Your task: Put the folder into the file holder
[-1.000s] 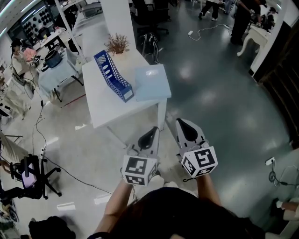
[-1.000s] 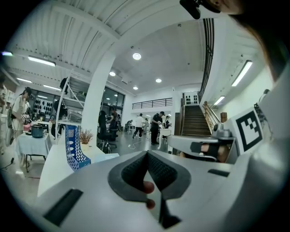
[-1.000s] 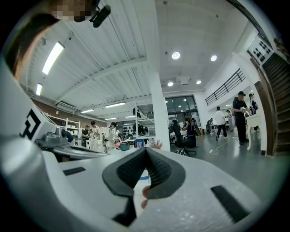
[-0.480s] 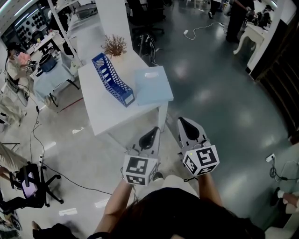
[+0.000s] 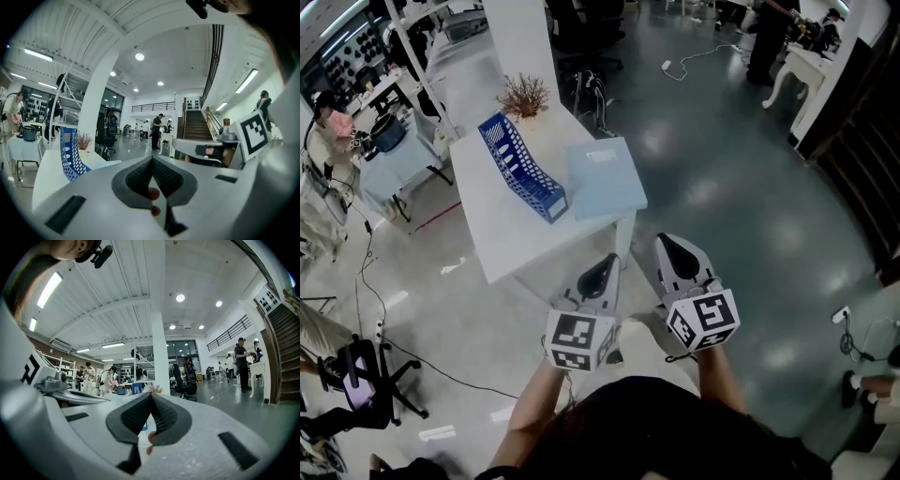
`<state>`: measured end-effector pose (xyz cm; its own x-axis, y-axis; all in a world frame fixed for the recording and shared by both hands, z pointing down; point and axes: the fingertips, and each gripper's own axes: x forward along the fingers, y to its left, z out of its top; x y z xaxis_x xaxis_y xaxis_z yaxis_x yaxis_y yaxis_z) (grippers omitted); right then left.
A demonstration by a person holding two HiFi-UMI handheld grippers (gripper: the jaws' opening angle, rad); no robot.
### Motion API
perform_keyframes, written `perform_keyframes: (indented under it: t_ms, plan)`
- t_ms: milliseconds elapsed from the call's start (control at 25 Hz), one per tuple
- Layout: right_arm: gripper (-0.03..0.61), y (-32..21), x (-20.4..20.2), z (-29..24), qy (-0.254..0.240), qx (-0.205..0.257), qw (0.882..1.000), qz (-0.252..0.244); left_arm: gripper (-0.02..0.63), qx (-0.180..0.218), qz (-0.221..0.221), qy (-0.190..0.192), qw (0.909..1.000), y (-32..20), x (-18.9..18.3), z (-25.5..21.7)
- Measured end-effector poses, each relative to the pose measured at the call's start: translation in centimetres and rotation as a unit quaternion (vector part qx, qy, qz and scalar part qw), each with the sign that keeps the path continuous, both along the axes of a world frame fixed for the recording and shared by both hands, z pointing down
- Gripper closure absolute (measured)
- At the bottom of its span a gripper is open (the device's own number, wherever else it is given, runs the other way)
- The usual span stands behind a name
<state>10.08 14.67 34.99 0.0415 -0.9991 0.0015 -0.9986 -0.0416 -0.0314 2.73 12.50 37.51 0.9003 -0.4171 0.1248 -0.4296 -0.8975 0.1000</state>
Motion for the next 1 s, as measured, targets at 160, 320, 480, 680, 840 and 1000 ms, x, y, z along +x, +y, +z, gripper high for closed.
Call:
perform_keyframes:
  t_ms: [160,320,480,680,840,1000]
  plan:
    - [0.577,-1.0,0.6,0.2,-0.001,0.0,1.0,0.002,0.609,-0.001,0.001,0.0,1.0,-0.9,0.4,0.2]
    - [0.577,-2.3,1.2,0.3,-0.002,-0.001,1.0,0.003,0.609,0.0,0.003,-0.002,1.0,-2.2,1.0,0.3]
    - [0.577,-3.9,2.2,0.7,-0.003,-0.005,1.0,0.003,0.609,-0.001,0.005,0.0,1.0,-3.7,2.1,0.4]
    - [0.577,-6.0,3.5,1.3,-0.006,-0.009,1.0,0.001,0.609,-0.001,0.006,-0.003,1.0,-5.6,3.4,0.8]
    - [0.577,-7.4,5.0,1.6,-0.01,-0.012,1.0,0.001,0.609,-0.001,0.002,-0.002,1.0,-7.3,4.6,0.9]
    - [0.577,-9.0,5.9,2.1,-0.012,-0.016,1.0,0.001,0.609,-0.005,-0.001,-0.003,1.0,-9.0,5.3,1.1]
